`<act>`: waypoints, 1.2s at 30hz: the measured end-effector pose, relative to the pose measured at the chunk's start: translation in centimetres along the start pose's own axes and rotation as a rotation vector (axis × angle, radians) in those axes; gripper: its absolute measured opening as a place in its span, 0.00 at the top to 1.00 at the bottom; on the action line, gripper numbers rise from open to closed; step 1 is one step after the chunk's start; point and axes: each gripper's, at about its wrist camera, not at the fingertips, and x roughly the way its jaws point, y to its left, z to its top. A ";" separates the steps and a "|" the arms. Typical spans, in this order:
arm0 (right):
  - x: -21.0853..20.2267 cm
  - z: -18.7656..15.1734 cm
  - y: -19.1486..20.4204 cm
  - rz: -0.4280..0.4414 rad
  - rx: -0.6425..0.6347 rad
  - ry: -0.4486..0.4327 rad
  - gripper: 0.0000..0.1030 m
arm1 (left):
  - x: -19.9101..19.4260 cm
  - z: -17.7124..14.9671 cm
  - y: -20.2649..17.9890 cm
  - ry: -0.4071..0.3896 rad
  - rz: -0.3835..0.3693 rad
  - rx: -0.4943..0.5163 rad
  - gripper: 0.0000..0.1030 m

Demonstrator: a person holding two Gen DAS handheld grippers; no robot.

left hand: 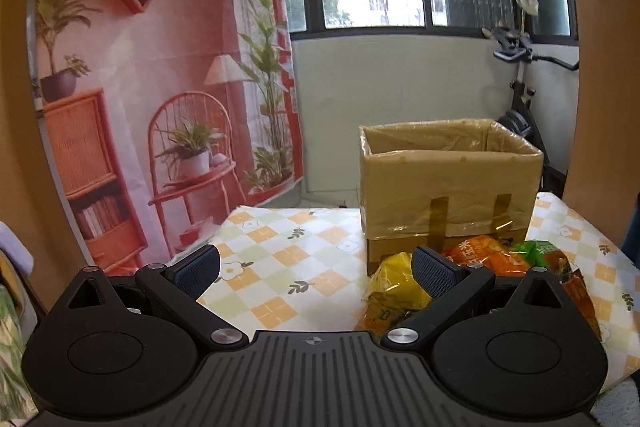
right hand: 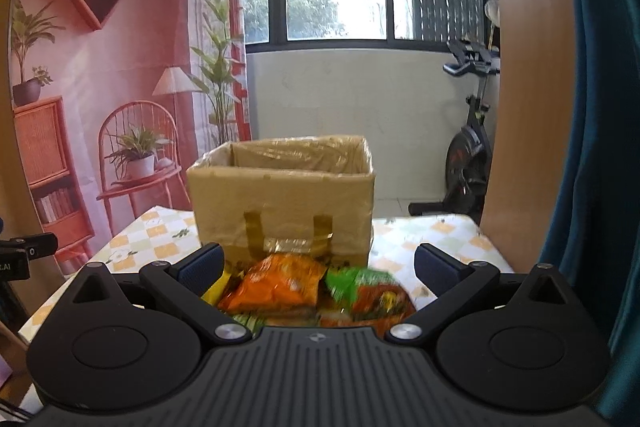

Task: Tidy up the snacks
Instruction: 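Lower the left tool to the yellow chip bag while the right tool approaches the green rice-cracker bag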

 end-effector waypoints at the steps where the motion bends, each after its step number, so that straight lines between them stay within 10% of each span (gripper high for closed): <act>1: 0.4 0.4 -0.3 0.001 0.006 -0.002 0.00 | 0.6 0.3 0.2 0.004 -0.007 -0.006 0.00; 36: 14.5 -1.0 -6.3 -0.028 0.109 0.119 0.01 | 15.6 3.0 0.3 0.162 -0.149 -0.073 0.04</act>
